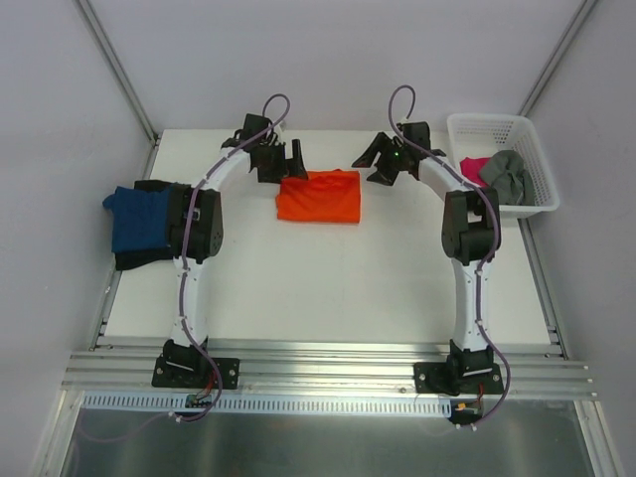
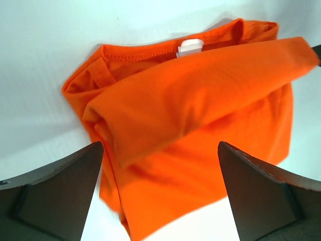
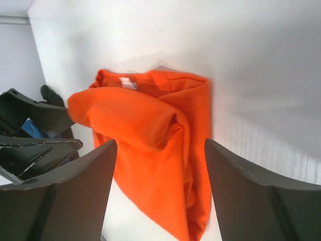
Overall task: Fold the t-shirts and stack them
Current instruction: Fold the tshirt
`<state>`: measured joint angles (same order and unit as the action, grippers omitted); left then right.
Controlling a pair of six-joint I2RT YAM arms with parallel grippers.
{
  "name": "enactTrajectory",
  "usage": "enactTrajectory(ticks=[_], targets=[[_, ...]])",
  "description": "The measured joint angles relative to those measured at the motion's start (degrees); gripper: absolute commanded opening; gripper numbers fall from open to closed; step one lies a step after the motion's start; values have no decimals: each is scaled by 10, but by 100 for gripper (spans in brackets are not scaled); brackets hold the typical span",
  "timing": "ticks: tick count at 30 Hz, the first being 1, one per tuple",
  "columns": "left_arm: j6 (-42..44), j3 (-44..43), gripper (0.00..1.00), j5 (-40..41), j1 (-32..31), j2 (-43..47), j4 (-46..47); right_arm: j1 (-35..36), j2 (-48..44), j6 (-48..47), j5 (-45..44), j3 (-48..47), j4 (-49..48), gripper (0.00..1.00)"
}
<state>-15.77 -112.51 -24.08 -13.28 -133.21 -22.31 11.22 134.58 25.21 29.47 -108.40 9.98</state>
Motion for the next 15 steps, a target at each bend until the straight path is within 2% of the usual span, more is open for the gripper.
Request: enactTrajectory(ticks=[10,15], targets=[[2,78,99,9,2,193,-5,14,-136,10,0,52,-12,73],[1,135,99,1,2,231,-2,61,-132,28,8,64,-29,73]])
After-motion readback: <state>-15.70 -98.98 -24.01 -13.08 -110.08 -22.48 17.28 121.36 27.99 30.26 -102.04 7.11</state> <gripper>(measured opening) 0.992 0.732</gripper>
